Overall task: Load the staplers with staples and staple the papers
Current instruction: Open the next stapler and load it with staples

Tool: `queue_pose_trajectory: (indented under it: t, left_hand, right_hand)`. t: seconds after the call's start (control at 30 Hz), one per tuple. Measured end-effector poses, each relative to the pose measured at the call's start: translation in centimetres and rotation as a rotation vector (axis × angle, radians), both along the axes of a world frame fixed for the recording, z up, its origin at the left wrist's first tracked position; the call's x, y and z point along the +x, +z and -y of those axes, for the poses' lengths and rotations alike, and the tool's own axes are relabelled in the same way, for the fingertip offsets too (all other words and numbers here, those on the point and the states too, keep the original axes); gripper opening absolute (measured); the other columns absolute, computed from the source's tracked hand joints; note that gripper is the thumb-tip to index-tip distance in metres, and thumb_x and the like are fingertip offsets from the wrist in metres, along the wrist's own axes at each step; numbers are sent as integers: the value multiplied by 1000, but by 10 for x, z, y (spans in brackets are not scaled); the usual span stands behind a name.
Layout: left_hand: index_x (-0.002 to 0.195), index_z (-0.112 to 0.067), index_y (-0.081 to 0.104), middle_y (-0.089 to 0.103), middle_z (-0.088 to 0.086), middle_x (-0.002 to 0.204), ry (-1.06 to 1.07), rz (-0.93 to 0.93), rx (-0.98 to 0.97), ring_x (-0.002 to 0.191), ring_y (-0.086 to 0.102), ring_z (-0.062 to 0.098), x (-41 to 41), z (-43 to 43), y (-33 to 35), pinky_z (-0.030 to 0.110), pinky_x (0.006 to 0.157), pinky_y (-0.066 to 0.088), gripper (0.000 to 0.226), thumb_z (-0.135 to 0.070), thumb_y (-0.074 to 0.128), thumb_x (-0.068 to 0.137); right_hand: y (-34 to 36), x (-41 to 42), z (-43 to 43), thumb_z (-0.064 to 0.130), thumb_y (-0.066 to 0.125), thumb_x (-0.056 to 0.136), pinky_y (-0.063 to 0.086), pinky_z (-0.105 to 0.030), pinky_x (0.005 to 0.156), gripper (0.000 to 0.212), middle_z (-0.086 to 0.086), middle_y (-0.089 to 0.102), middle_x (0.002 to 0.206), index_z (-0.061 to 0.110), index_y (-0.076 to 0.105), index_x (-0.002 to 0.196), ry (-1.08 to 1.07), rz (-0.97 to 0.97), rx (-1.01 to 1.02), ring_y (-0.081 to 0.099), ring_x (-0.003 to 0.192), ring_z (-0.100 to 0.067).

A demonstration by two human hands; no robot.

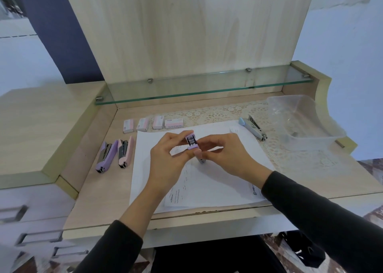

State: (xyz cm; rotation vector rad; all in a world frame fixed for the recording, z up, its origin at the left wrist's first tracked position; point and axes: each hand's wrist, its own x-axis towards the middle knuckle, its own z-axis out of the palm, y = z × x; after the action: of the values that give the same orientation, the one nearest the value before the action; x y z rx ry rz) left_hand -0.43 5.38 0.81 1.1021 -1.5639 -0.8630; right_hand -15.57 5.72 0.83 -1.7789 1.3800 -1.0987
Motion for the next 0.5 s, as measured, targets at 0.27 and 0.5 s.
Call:
queue_pose_trajectory:
  t: [0.27, 0.5]
  left_hand:
    - [91, -34, 65, 61, -4, 95, -91, -55, -10, 92, 59, 3, 5, -1, -2, 7, 76, 46, 39, 0, 71, 72]
    - [108, -31, 60, 59, -2, 107, -286, -14, -11, 100, 58, 6, 10, -3, 2, 18, 87, 49, 45, -8, 71, 71]
  right_hand:
    - [0, 1, -4, 4, 72, 72, 55, -20, 74, 16, -2, 68, 77, 10, 70, 87, 12, 10, -30, 65, 76, -11]
    - [4, -6, -4, 4, 70, 74, 53, -33, 87, 23, -4, 64, 86, 11, 53, 88, 168, -34, 73, 64, 85, -25]
